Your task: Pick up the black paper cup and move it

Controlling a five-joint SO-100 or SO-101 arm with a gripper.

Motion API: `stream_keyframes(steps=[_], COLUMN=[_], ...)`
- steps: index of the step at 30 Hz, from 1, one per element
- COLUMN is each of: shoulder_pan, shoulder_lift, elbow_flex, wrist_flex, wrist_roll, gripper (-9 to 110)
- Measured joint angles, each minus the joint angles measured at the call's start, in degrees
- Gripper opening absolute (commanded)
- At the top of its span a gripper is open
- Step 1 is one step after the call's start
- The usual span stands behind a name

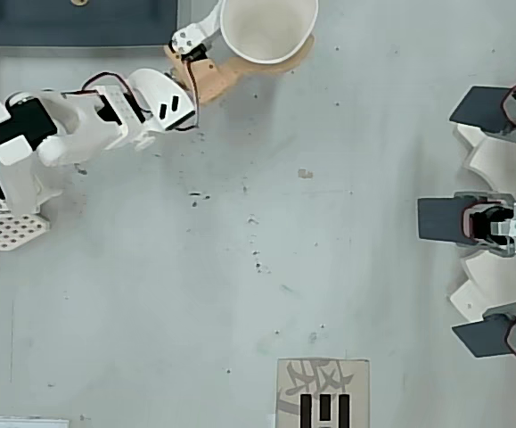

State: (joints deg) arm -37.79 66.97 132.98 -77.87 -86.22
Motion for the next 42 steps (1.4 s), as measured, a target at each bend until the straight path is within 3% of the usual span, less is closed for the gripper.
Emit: stream_keyframes(steps=[42], shoulder_pan=[9.0], shoulder_lift=[35.4], elbow_flex=[34.8], wrist_flex=[-2.5], wrist_roll=[0.0], gripper=[11])
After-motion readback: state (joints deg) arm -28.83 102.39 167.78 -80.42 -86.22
